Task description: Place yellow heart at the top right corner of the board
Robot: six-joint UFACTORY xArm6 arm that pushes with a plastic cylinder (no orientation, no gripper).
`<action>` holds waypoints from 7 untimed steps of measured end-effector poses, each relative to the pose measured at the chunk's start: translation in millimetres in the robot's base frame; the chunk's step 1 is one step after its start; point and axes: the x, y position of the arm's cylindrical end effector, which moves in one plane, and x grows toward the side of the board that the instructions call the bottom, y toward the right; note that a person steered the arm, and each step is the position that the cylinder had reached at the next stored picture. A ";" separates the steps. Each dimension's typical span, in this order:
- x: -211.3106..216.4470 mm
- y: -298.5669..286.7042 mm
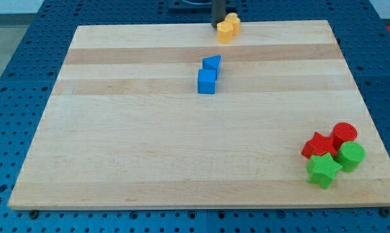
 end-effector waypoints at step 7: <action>30.0 27.6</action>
